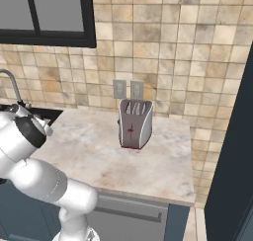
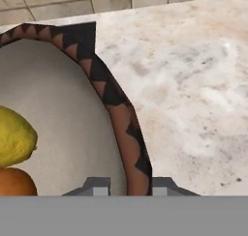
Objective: Dump the tangerine and lemon from the bowl so the bowl can be washed. Place the bowl in the sink after clearing the leftovers.
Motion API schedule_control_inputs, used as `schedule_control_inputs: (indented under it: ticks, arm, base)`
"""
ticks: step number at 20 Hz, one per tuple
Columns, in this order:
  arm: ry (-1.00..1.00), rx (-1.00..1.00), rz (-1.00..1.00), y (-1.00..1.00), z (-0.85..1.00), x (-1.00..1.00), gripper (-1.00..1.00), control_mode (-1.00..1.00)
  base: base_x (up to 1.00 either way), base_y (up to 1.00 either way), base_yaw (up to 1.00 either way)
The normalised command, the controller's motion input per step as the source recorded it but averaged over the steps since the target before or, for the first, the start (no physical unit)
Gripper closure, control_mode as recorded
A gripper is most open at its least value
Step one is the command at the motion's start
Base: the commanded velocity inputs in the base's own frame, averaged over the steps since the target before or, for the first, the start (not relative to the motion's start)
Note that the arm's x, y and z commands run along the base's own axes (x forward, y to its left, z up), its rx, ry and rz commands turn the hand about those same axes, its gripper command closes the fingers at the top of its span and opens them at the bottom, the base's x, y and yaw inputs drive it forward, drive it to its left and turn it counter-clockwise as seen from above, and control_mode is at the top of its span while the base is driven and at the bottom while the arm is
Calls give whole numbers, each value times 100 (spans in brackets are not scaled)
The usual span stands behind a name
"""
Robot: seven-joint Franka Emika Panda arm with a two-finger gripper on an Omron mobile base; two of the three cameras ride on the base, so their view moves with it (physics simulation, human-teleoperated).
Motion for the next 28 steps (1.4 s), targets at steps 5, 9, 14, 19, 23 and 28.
schedule_control_inputs:
  ticks: [5,9,14,19,23,28]
  arm:
    - [0,-15,0,16,-2,0,100,-100]
    - [-4,-17,0,27,0,0,100,-100]
    - [0,-9,0,4,0,0,100,-100]
    - [-6,-8,0,5,6,-2,100,-100]
    - [0,-10,0,5,0,0,100,-100]
    - [-7,-9,0,13,0,0,100,-100]
  base:
    - [0,0,0]
    - [0,0,0]
    - [0,0,0]
    - [0,0,0]
    - [0,0,0]
    - [0,0,0]
